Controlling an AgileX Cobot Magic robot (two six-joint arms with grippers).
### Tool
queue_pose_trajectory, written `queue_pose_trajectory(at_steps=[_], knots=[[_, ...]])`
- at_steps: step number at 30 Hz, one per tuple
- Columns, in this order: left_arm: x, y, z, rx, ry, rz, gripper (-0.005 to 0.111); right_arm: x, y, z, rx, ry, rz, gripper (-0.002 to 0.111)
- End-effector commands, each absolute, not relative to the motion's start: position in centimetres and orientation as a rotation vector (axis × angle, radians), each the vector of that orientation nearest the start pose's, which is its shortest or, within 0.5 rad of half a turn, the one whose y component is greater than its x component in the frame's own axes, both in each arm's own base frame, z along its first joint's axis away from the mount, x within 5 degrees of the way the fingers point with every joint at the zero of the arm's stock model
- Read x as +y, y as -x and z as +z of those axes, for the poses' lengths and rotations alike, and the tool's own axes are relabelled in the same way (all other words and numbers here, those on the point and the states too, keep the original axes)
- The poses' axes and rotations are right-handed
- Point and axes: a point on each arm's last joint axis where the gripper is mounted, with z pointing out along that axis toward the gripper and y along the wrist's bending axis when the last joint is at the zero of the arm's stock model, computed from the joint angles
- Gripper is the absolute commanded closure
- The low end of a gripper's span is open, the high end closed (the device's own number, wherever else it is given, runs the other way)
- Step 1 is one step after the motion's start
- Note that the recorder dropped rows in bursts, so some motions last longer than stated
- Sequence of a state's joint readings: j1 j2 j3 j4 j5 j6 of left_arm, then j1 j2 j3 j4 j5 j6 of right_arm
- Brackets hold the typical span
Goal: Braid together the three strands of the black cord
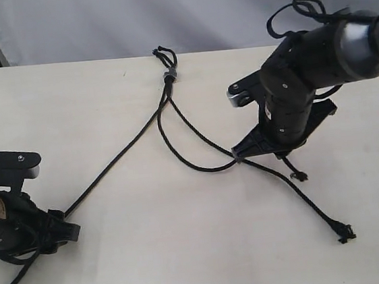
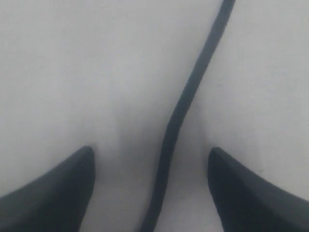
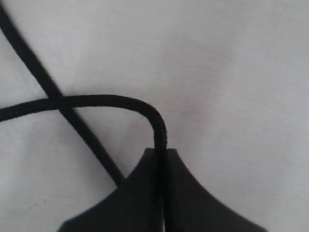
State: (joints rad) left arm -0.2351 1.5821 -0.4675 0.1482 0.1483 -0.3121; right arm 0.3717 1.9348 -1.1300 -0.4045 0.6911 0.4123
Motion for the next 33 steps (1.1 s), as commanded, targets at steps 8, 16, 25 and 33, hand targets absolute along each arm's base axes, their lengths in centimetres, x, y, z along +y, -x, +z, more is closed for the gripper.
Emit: queue_pose_trajectory(at_steps=[8, 16, 25, 33], knots=[[-4.9, -21.7, 11.6, 2.761, -0.074, -0.077, 0.043, 12.2, -31.5, 10.4, 2.996, 0.542, -0.328, 0.109], [-4.9, -21.7, 11.6, 2.765, -0.073, -0.076, 0.043, 20.3, -23.5, 10.9, 2.961, 1.007, -0.030, 0.109], [-4.9, -21.7, 11.6, 2.768, -0.081, -0.072, 0.043, 24.2, -19.1, 20.7, 2.502, 1.191, 0.178, 0.109], [-4.9, -21.7, 11.6, 2.770, -0.081, -0.071, 0.043, 16.6, -22.0, 28.3, 2.372, 0.791, 0.111, 0.109]])
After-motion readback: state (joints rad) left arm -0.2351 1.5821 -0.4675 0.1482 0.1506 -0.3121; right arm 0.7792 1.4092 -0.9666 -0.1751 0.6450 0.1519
